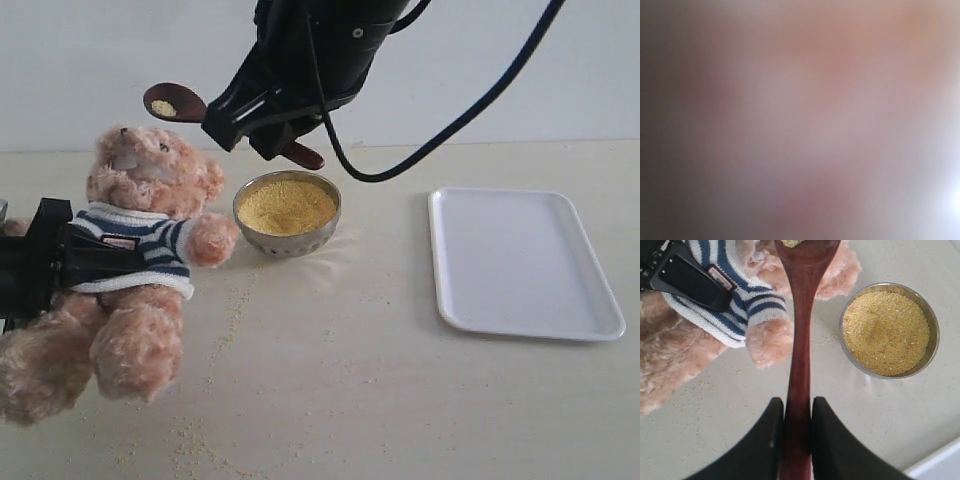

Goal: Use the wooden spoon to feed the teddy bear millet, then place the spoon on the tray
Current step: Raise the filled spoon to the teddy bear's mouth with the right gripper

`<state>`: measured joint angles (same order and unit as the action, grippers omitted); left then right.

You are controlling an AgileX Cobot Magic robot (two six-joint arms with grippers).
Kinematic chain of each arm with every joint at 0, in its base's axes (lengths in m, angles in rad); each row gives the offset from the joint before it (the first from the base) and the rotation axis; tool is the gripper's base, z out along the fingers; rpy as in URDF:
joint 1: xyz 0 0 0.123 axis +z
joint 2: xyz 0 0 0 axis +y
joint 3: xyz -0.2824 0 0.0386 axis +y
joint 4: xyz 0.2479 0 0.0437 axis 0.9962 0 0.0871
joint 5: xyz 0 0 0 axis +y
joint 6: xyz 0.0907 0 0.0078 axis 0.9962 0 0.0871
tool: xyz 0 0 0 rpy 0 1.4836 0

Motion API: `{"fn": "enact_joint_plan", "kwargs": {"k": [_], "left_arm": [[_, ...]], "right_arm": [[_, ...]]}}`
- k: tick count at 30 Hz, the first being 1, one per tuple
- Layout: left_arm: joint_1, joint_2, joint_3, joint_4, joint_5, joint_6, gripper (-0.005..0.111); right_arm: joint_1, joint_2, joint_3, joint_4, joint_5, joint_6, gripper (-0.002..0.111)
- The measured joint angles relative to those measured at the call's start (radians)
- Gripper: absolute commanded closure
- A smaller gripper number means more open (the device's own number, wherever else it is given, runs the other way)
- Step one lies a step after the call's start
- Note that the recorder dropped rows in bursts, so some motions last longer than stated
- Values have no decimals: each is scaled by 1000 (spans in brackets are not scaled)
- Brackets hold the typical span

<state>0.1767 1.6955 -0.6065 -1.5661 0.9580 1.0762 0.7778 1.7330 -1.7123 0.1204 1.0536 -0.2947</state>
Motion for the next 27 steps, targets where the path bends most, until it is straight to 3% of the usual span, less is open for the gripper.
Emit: {"fn": "enact_joint_plan", "kwargs": {"k": [7,16,27], "left_arm": [[0,0,0,-20,10,6,102],[0,0,0,-22,13,6,102],[0,0,0,-22,18,10,102]], "right_arm": [[58,36,0,-70,-43,0,108],[187,63,0,-344,-105,84,108],[198,101,0,-519,-144,97,108]]}}
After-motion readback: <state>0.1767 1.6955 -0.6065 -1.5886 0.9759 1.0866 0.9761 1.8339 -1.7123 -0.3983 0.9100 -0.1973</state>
